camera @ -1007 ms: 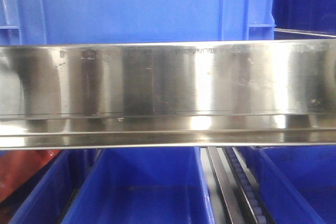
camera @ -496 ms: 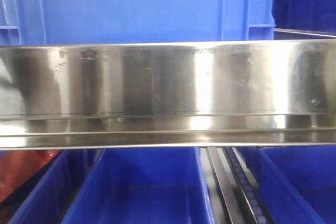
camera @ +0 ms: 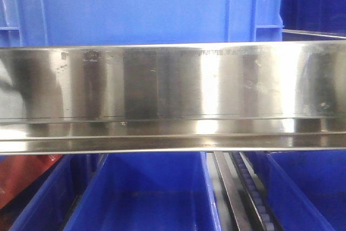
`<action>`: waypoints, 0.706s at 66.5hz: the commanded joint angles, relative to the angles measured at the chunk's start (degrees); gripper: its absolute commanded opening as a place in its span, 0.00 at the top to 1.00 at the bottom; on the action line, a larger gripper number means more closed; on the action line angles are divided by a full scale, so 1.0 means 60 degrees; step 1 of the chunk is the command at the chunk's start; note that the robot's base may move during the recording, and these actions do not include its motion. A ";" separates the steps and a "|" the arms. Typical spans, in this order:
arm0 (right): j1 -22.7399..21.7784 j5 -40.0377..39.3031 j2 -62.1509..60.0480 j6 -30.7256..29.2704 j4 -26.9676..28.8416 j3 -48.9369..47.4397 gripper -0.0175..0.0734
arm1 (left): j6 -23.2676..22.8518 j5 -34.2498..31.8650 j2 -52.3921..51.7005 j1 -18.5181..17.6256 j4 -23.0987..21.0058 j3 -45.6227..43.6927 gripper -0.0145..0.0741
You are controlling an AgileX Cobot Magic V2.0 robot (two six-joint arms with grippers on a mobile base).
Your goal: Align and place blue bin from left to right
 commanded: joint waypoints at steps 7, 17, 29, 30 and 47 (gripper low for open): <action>-0.0023 -0.0247 -0.0058 -0.0056 -0.0074 0.0017 0.88 | 0.1148 -0.0203 -0.0752 0.0453 -0.0898 0.0096 0.96; -0.0023 -0.0247 -0.0058 -0.0056 -0.0074 0.0017 0.88 | 0.2096 -0.0510 -0.1804 0.1587 -0.1589 0.1013 0.96; -0.0023 -0.0247 -0.0058 -0.0056 -0.0074 0.0017 0.88 | 0.2096 -0.1202 -0.3131 0.2083 -0.1586 0.2936 0.96; -0.0023 -0.0247 -0.0058 -0.0056 -0.0074 0.0017 0.88 | 0.2096 -0.1280 -0.3282 0.2083 -0.1586 0.3085 0.96; -0.0023 -0.0247 -0.0058 -0.0056 -0.0074 0.0017 0.88 | 0.2096 -0.3385 -0.4094 0.2064 -0.1656 0.5062 0.96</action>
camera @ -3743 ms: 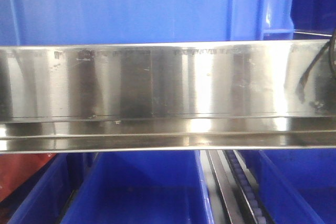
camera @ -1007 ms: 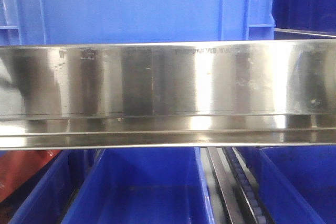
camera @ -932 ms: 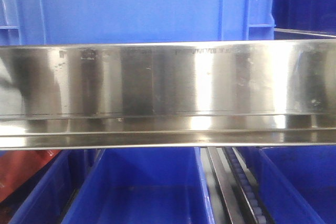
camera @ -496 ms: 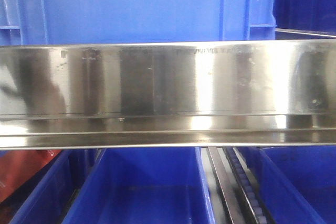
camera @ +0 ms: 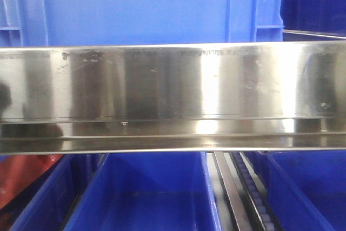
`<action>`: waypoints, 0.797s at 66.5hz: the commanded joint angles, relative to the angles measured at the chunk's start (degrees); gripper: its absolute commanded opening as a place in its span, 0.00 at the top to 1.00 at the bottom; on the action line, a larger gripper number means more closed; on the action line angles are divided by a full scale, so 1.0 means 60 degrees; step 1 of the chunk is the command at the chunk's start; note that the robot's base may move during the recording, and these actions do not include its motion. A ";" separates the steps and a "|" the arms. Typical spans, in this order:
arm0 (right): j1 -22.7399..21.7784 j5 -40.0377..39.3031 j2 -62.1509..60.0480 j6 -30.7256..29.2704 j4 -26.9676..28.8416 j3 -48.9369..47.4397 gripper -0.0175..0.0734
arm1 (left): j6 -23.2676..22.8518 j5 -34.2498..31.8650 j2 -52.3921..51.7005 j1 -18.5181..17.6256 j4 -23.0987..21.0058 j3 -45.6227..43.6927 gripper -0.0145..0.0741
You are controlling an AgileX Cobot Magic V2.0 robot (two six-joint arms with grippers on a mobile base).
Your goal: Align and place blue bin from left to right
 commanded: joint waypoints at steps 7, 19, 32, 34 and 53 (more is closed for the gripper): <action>-0.0023 -0.0225 -0.0051 -0.0056 -0.0074 0.0017 0.88 | 0.0000 -0.0974 -0.0080 0.0005 -0.0086 0.0156 0.96; -0.0023 -0.0244 -0.0051 -0.0056 -0.0074 0.0017 0.88 | 0.0000 -0.1051 -0.0080 0.0005 -0.0086 0.0156 0.96; -0.0023 -0.0244 -0.0051 -0.0056 -0.0074 0.0017 0.88 | 0.0000 -0.1051 -0.0080 0.0005 -0.0086 0.0156 0.96; -0.0023 -0.0244 -0.0051 -0.0056 -0.0074 0.0017 0.88 | 0.0000 -0.1051 -0.0080 0.0005 -0.0086 0.0156 0.96; -0.0023 -0.0244 -0.0051 -0.0056 -0.0074 0.0017 0.88 | 0.0000 -0.1051 -0.0080 0.0005 -0.0086 0.0156 0.96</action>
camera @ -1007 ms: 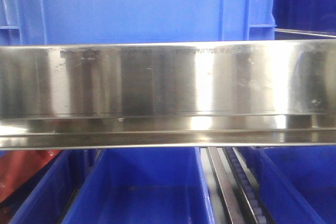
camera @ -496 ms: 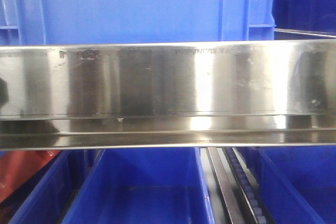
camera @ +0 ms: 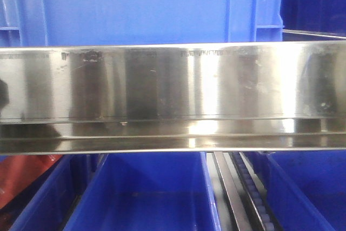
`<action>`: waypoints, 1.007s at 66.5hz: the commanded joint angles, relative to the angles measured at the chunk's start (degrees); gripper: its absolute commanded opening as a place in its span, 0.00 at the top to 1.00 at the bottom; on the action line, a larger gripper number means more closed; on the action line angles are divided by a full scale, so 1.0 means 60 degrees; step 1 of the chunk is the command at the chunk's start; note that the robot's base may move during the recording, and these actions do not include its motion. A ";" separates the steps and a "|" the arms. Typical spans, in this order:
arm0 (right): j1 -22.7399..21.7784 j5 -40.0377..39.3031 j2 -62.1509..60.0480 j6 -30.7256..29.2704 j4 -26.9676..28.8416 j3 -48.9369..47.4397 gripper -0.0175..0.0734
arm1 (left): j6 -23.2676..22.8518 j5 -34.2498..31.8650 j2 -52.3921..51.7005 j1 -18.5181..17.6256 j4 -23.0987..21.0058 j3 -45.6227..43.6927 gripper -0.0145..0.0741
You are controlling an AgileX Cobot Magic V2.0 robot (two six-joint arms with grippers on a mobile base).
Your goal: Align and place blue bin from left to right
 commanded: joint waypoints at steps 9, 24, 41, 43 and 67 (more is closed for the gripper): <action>-0.0023 -0.0224 -0.0051 -0.0056 -0.0074 0.0017 0.88 | 0.0000 -0.0199 -0.0059 0.0005 -0.0086 -0.0012 0.96; -0.0895 0.0039 -0.0051 -0.0037 0.0649 0.0071 0.88 | 0.0000 -0.0199 -0.0059 0.0005 -0.0086 -0.0012 0.96; -0.2925 -0.0106 -0.1145 -0.0314 0.1378 0.1329 0.88 | 0.0000 -0.0199 -0.0059 0.0005 -0.0086 -0.0012 0.96; -0.3017 -0.0134 -0.1343 -0.0441 0.1431 0.1518 0.88 | 0.0000 -0.0199 -0.0059 0.0005 -0.0086 -0.0012 0.96; -0.3301 -0.1290 -0.2821 -0.0724 0.1756 0.3811 0.88 | 0.0000 -0.0199 -0.0059 0.0005 -0.0086 -0.0012 0.96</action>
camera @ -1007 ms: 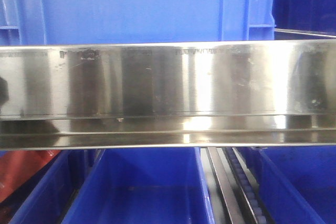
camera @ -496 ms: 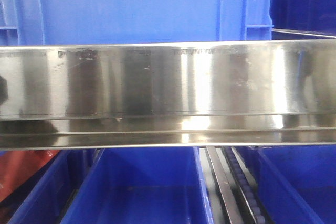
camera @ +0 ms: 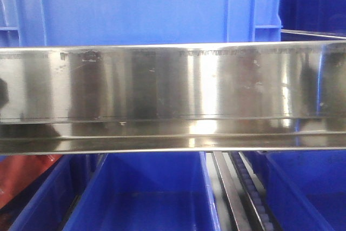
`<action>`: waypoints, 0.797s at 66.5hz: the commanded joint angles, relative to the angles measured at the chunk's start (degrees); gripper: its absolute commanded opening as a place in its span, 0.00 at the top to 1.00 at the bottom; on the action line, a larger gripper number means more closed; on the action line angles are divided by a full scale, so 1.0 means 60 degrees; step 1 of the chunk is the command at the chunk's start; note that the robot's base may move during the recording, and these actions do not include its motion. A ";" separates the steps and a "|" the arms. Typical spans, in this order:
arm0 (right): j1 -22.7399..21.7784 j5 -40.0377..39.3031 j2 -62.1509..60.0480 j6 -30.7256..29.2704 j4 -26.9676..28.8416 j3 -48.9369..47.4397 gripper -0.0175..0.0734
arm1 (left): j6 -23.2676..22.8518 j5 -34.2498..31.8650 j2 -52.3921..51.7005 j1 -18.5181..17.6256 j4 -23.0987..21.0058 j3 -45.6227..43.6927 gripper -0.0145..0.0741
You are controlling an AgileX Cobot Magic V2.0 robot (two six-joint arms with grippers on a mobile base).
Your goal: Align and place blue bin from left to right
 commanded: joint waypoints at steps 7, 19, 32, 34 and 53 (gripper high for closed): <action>-0.0121 -0.0876 -0.0095 -0.0075 0.0094 0.0400 0.88 | 0.0000 -0.0154 -0.0059 0.0005 -0.0064 -0.0012 0.96; -0.0395 -0.0874 -0.0095 -0.0075 0.0094 0.0400 0.88 | 0.0000 -0.0154 -0.0059 0.0005 -0.0064 -0.0012 0.96; -0.0422 -0.0874 -0.0095 -0.0075 0.0094 0.0400 0.88 | 0.0000 -0.0154 -0.0059 0.0005 -0.0064 -0.0012 0.96; -0.0422 -0.0874 -0.0095 -0.0075 0.0094 0.0400 0.88 | 0.0000 -0.0154 -0.0059 0.0005 -0.0064 -0.0012 0.96; -0.0422 -0.0874 -0.0095 -0.0075 0.0094 0.0400 0.88 | 0.0000 -0.0154 -0.0059 0.0005 -0.0064 -0.0012 0.96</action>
